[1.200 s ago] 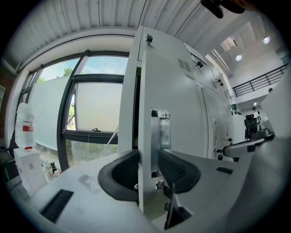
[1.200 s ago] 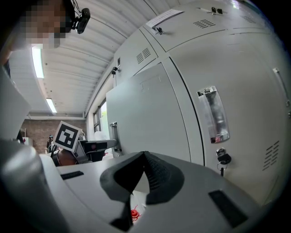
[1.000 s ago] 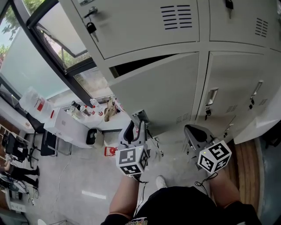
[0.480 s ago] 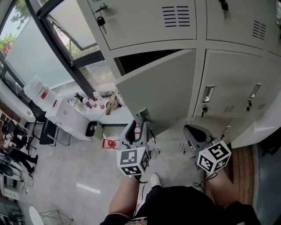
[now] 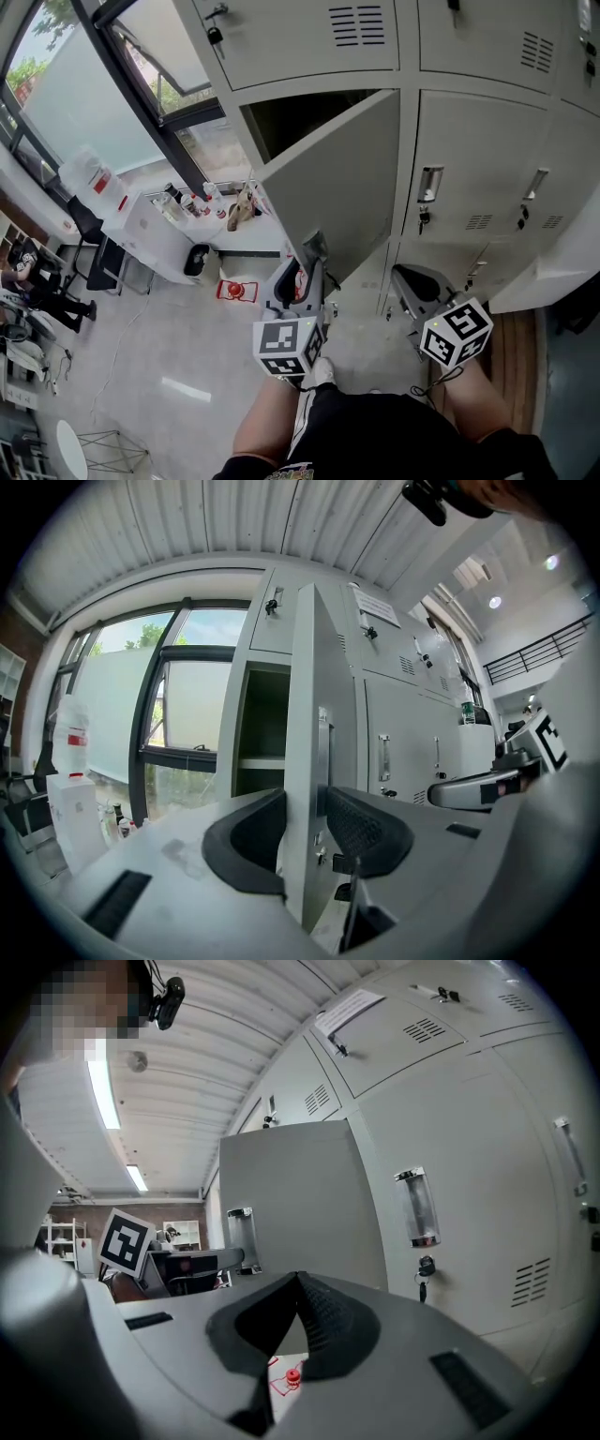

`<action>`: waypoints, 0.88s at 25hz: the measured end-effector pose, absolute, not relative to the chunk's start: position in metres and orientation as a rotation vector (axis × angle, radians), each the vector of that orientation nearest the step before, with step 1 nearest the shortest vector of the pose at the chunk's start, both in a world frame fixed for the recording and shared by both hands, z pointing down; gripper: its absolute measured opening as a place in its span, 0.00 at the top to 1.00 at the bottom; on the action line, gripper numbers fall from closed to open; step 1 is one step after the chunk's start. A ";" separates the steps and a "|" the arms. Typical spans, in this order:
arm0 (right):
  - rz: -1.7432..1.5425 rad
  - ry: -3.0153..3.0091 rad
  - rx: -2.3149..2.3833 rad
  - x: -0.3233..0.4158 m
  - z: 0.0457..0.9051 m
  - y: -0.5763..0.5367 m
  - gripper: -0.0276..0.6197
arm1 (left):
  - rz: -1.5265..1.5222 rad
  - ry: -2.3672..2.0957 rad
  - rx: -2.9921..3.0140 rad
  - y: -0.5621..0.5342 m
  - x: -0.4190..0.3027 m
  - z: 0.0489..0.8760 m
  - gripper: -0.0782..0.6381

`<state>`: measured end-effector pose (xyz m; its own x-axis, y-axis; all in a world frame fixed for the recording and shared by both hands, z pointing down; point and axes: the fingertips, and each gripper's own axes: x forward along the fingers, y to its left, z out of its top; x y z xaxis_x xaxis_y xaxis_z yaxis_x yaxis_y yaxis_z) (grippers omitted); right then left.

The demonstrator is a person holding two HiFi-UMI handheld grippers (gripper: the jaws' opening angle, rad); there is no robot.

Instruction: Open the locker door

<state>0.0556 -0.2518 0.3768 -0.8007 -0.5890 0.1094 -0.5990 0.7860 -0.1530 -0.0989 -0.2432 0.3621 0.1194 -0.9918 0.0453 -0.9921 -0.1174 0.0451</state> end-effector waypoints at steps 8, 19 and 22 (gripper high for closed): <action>0.308 -2.938 0.935 0.067 0.379 -0.230 0.87 | 0.053 -1.975 2.360 -0.218 -0.057 0.362 0.72; 0.305 -2.898 1.057 0.079 0.381 -0.214 0.87 | 0.056 -1.745 2.545 -0.202 -0.008 0.363 0.75; 0.326 -2.870 1.148 0.085 0.381 -0.215 0.87 | 0.068 -1.620 2.626 -0.200 0.009 0.363 0.75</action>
<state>0.0845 -0.2147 0.3808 -0.7268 -0.6782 0.1086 -0.6853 0.7054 -0.1809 0.0091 -0.1999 0.3626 0.4486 -0.8913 0.0663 -0.8937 -0.4480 0.0238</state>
